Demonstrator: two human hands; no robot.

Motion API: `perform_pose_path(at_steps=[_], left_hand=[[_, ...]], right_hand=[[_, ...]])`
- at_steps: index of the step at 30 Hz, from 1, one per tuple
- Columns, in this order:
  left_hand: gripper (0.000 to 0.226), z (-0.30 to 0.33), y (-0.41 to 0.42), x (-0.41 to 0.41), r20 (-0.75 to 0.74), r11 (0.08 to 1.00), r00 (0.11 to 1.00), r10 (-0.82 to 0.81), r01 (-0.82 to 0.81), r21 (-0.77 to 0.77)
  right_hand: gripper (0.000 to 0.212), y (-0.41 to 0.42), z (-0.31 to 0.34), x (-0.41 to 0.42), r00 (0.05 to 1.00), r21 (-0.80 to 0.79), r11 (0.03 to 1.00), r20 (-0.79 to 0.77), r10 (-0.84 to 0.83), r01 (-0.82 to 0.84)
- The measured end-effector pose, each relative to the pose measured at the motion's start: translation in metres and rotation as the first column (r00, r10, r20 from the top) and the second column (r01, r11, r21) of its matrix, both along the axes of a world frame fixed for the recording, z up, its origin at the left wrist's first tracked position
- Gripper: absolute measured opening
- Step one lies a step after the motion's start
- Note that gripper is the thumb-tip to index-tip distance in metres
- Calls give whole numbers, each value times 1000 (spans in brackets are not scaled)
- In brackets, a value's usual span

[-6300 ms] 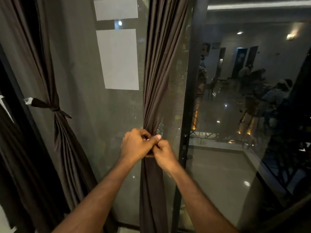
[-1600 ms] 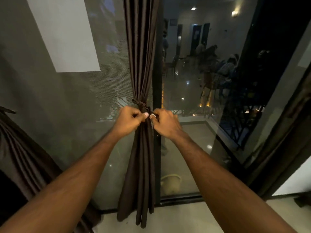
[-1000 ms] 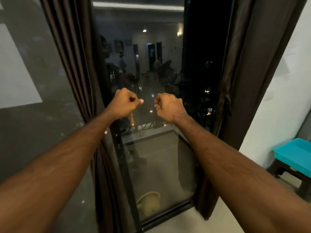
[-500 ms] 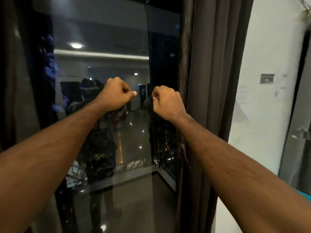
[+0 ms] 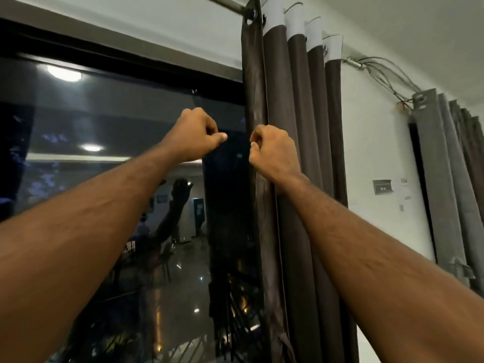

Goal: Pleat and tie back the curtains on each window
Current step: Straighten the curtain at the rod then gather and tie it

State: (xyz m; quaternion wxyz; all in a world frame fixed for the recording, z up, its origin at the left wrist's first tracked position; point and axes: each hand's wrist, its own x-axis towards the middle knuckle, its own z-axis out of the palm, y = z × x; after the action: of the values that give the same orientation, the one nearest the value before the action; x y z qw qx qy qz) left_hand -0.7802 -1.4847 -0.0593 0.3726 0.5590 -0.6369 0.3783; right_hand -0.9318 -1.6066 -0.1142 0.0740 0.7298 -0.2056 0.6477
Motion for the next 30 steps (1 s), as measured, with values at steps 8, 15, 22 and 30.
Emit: perform_pose_path(at_steps=[8, 15, 22, 30], left_hand=[[39, 46, -54, -19, 61, 997, 997, -41, 44, -58], [42, 63, -120, -45, 61, 993, 998, -4, 11, -117], [27, 76, -186, -82, -69, 958, 988, 141, -154, -241], [24, 100, -197, -100, -374, 820, 902, 218, -376, -431]], right_hand=[[5, -48, 53, -11, 997, -81, 997, 71, -1, 7], [4, -112, 76, -34, 990, -116, 993, 140, 0, 17], [8, -184, 105, -57, 977, -138, 990, 201, 69, -42], [36, -198, 128, -48, 931, -227, 955, 265, 251, -193]])
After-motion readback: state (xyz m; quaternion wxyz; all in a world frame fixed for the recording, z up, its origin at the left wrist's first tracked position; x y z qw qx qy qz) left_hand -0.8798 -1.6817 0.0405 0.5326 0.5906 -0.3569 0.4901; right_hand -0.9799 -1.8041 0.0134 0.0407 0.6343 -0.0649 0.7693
